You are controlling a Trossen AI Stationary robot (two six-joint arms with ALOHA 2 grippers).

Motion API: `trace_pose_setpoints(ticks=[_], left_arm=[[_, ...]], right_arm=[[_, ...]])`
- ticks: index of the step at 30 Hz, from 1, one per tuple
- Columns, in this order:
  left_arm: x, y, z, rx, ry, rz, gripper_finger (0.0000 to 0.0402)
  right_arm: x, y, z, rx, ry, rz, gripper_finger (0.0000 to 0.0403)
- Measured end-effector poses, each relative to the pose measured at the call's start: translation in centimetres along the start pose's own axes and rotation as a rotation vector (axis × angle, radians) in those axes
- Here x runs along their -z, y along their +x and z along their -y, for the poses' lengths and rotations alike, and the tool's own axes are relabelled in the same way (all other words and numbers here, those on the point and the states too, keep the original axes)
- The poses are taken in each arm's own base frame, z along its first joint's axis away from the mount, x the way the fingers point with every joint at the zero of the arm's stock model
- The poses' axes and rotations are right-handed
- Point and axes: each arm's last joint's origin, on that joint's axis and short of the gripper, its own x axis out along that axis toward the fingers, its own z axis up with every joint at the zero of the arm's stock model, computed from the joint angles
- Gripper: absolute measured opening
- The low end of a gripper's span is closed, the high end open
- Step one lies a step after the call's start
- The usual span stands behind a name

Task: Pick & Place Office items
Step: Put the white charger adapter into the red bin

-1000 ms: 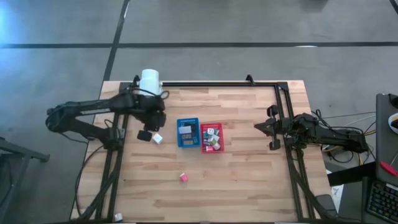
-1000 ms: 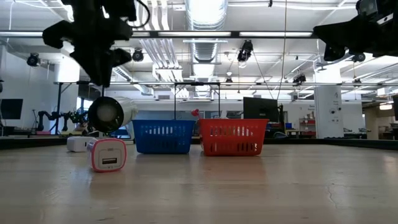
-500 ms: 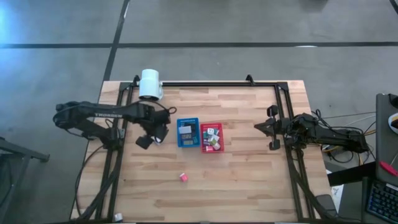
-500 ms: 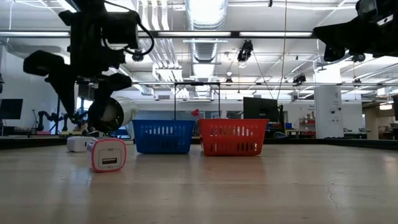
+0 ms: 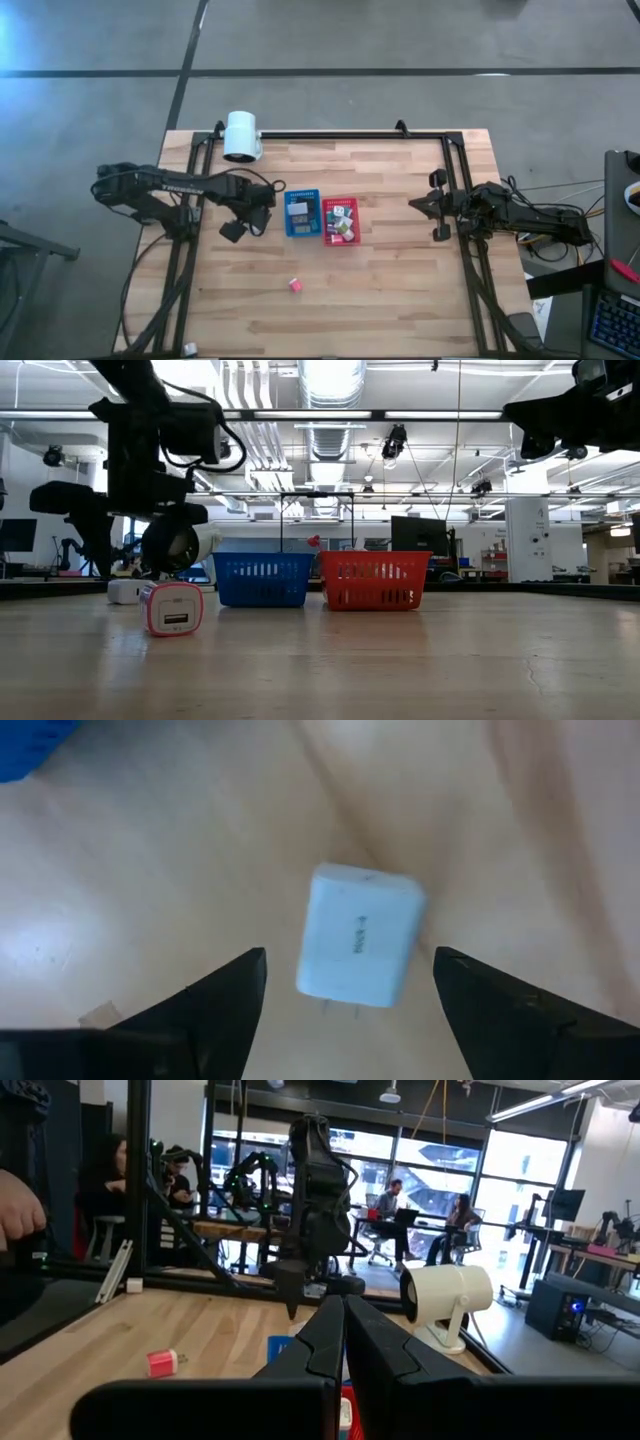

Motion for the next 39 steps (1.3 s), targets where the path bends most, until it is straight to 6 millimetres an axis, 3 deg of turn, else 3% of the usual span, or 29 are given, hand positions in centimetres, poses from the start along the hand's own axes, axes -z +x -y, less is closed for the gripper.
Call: trace_pose_setpoints(ticks=[15, 21, 25, 32, 39], left_arm=[[-0.6, 2.9, -0.5, 0.060, 0.013, -0.065, 0.0289], [-0.8, 3.4, -0.6, 0.063, 0.016, -0.080, 0.0235], [-0.8, 3.1, -0.6, 0.064, 0.016, -0.068, 0.0176], [-1.2, 2.6, 0.0, 0.090, 0.032, -0.072, 0.0176], [-2.0, -0.5, 0.4, 0.005, -0.014, 0.033, 0.0176]], right_arm=[[0.0, 0.0, 0.0, 0.000, 0.000, 0.000, 0.0008], [0.0, 0.0, 0.0, 0.000, 0.000, -0.004, 0.0008], [0.1, 0.1, 0.0, -0.001, 0.000, -0.010, 0.0008], [0.1, 0.1, 0.0, 0.000, -0.003, -0.011, 0.0008], [0.1, 0.1, 0.0, 0.000, -0.003, -0.011, 0.0008]])
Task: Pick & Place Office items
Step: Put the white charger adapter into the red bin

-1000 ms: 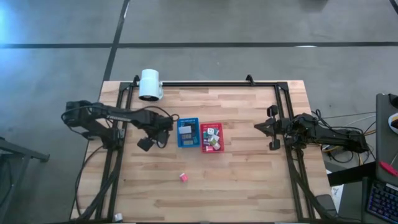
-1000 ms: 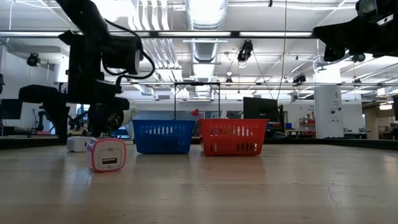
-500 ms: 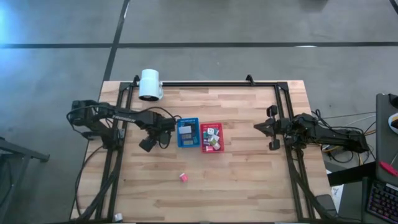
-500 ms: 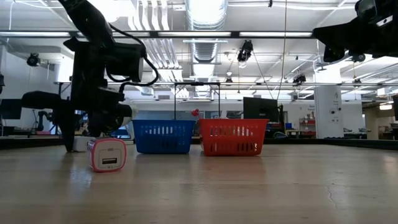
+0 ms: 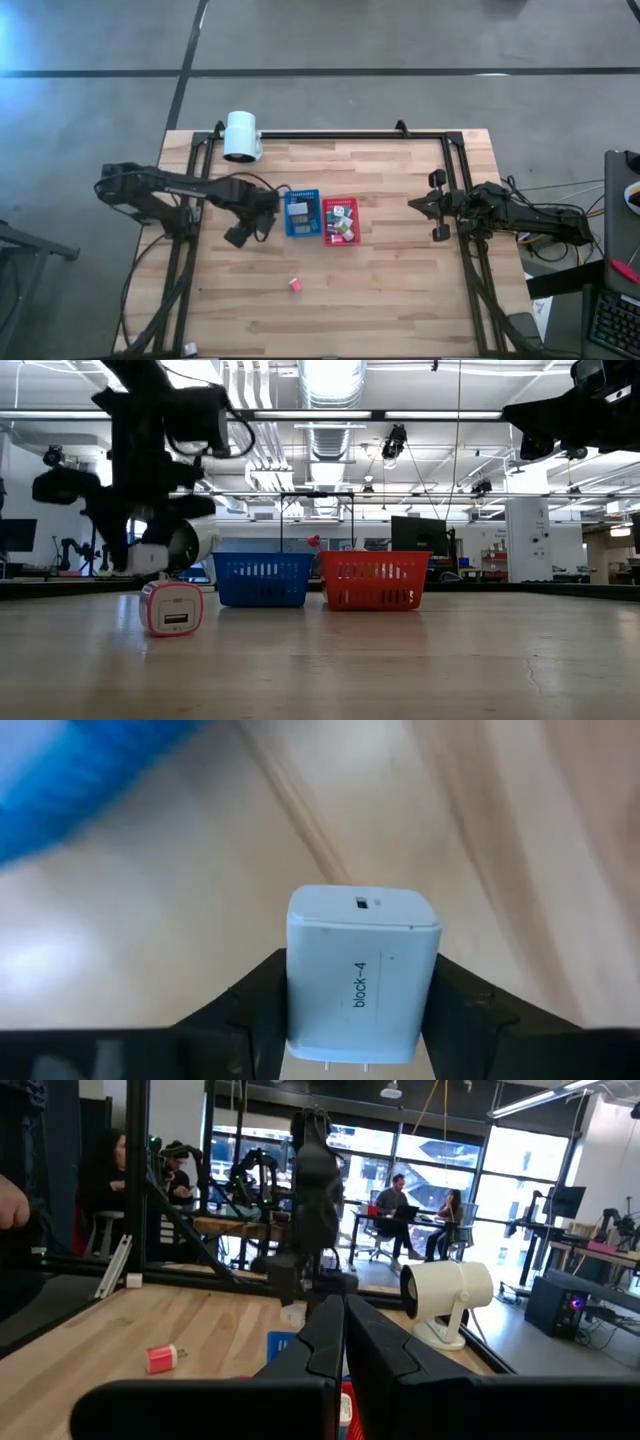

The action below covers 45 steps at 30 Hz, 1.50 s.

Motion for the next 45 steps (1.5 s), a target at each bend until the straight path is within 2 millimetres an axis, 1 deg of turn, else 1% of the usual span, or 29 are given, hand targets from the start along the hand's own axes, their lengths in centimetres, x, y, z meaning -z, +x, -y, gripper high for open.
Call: trace_pose_setpoints(ticks=[4, 7, 10, 13, 16, 19, 22, 29, 31, 37, 42, 45], left_arm=[[0.1, -2.7, 0.3, -0.072, -0.047, 0.171, 0.0176], [0.3, -4.9, 0.6, -0.154, -0.085, 0.355, 0.0176], [0.6, -6.8, 1.0, -0.209, -0.126, 0.578, 0.0176], [1.0, -8.0, 1.5, -0.242, -0.146, 0.766, 0.0176], [1.6, -8.4, 1.9, -0.280, -0.174, 0.918, 0.0176], [2.2, -8.3, 2.5, -0.260, -0.162, 1.063, 0.0176], [3.3, -8.1, 3.2, -0.278, -0.166, 1.139, 0.0176], [6.2, -7.5, 4.3, -0.375, -0.298, 1.277, 0.0176], [6.8, -7.0, 4.6, -0.402, -0.338, 1.306, 0.0176], [8.0, -5.0, 5.4, -0.447, -0.359, 1.369, 0.0176], [8.6, -3.8, 5.6, -0.505, -0.440, 1.431, 0.0176], [8.8, -3.0, 5.8, -0.512, -0.448, 1.453, 0.0176]], right_arm=[[0.0, 0.0, 0.0, 0.000, 0.000, 0.000, 0.0008], [0.0, 0.0, 0.0, 0.000, 0.000, 0.000, 0.0008], [0.0, 0.0, 0.0, 0.000, 0.000, 0.001, 0.0008], [-0.1, 0.0, 0.0, 0.001, 0.001, 0.006, 0.0008], [-0.1, 0.0, 0.0, 0.001, 0.002, 0.012, 0.0008], [-0.1, 0.0, 0.0, 0.001, 0.002, 0.013, 0.0008], [-0.1, 0.0, 0.0, 0.001, 0.012, 0.014, 0.0008], [-0.1, 0.0, 0.0, 0.002, 0.012, 0.016, 0.0008], [-0.2, 0.0, 0.0, 0.002, 0.011, 0.017, 0.0008], [-0.2, 0.0, 0.0, 0.001, 0.009, 0.017, 0.0008], [-0.2, 0.0, 0.0, 0.002, 0.008, 0.019, 0.0008], [-0.2, 0.0, 0.0, 0.003, -0.013, 0.018, 0.0008]])
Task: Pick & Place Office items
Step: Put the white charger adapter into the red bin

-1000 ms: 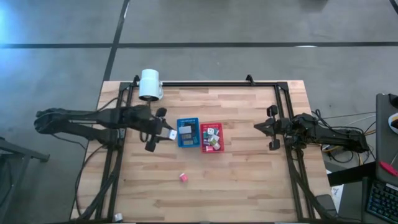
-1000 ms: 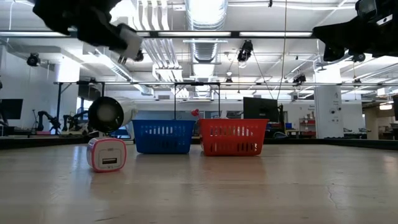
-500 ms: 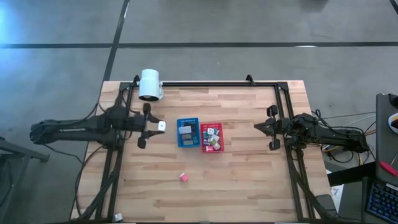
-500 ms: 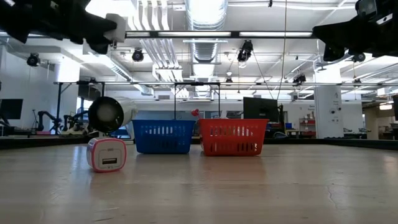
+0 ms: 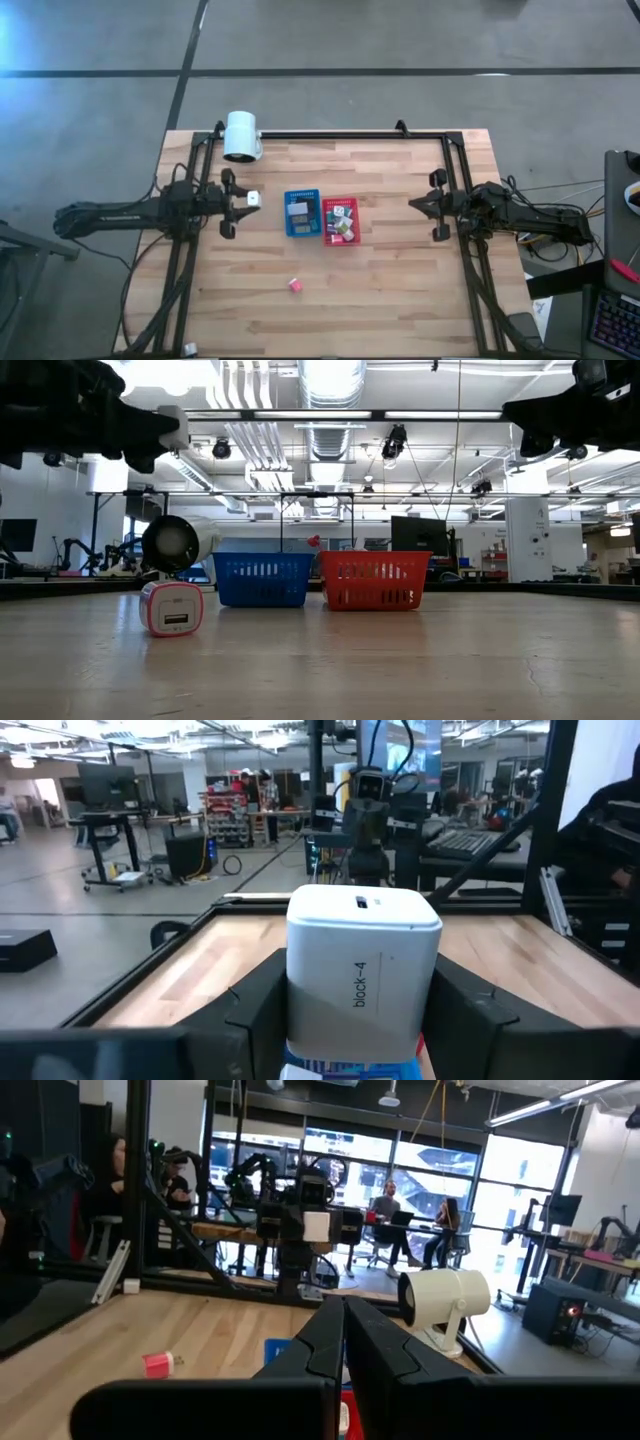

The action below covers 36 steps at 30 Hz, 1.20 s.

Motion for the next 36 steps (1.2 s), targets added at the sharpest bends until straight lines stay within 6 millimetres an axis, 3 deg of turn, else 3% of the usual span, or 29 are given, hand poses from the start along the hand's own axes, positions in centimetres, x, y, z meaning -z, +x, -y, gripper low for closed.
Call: trace_pose_setpoints(ticks=[15, 25, 31, 36], left_arm=[[2.0, -0.3, 0.0, -0.005, -0.008, -0.064, 0.0176], [2.0, -0.3, 0.0, -0.010, -0.007, -0.062, 0.0176], [1.2, -0.3, 0.0, -0.011, -0.060, 0.021, 0.0176], [0.9, -0.1, 0.0, 0.003, -0.118, 0.056, 0.0176]], right_arm=[[1.4, 1.0, 0.0, -0.012, -0.115, -0.077, 0.0008], [1.9, 1.9, 0.1, -0.022, -0.165, -0.115, 0.0009], [1.3, 2.5, 0.3, 0.033, -0.175, -0.085, 0.0013], [0.0, 3.8, 0.5, 0.023, -0.206, -0.091, 0.0054]])
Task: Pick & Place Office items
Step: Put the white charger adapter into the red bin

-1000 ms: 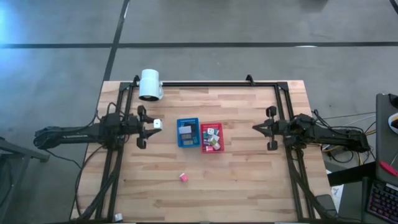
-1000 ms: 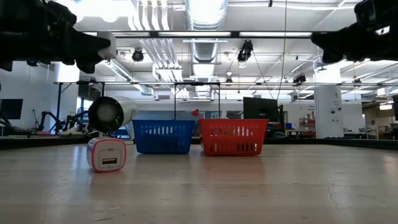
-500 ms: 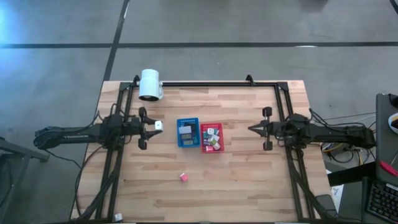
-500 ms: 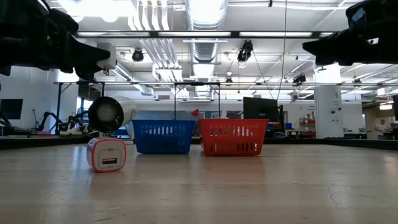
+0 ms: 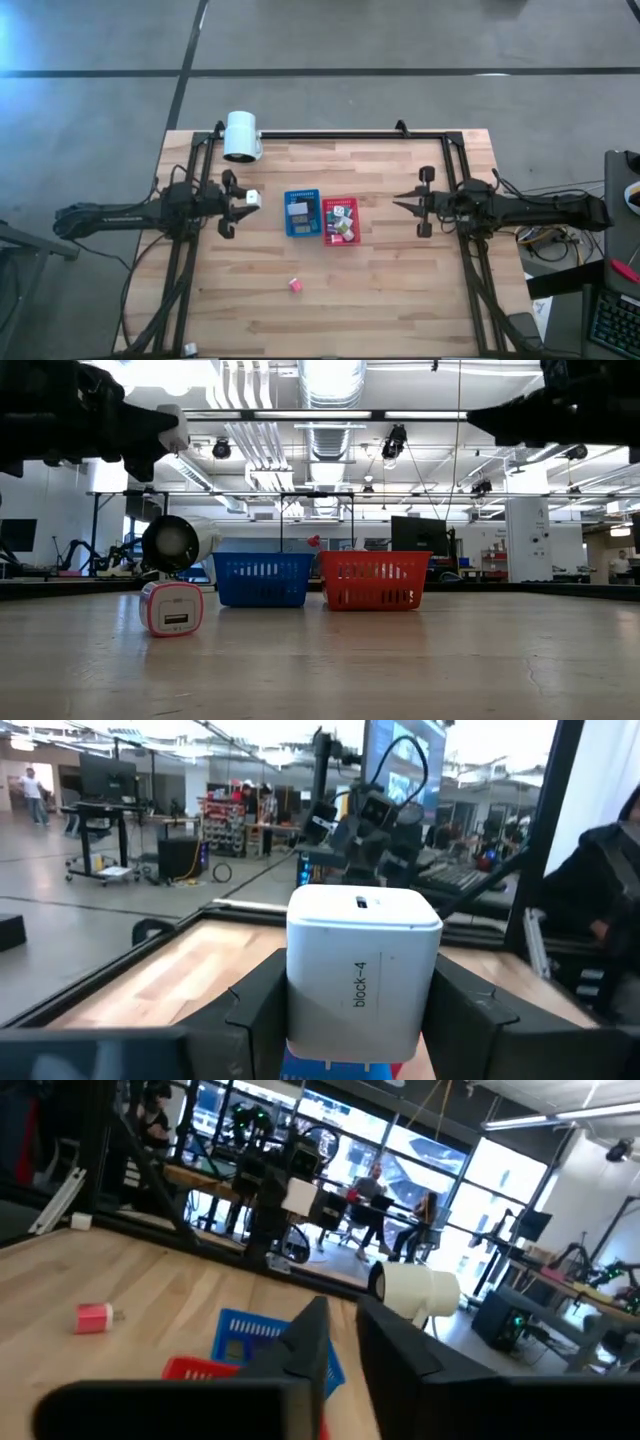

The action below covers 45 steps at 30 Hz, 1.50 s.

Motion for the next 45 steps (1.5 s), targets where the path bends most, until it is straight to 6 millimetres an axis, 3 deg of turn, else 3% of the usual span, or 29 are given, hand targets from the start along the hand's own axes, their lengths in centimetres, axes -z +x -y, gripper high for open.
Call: trace_pose_setpoints(ticks=[11, 18, 24, 34, 45], left_arm=[[-2.9, 1.8, 0.1, 0.010, -0.083, 0.019, 0.0176], [-5.5, 4.6, 0.2, 0.072, -0.134, 0.031, 0.0176], [-7.5, 7.9, 0.3, 0.148, -0.143, 0.018, 0.0176], [-9.6, 14.6, 0.2, 0.245, -0.142, -0.032, 0.0176], [-9.2, 19.9, 0.0, 0.328, -0.160, -0.096, 0.0176]], right_arm=[[-3.8, 5.7, 0.5, 0.061, -0.313, -0.127, 0.0207], [-6.1, 10.3, 0.7, 0.092, -0.514, -0.176, 0.0266], [-7.2, 13.0, 0.5, 0.065, -0.653, -0.174, 0.0281], [-8.5, 15.1, -0.8, 0.029, -0.824, -0.154, 0.0283], [-9.3, 15.6, -2.6, 0.075, -1.012, -0.117, 0.0283]])
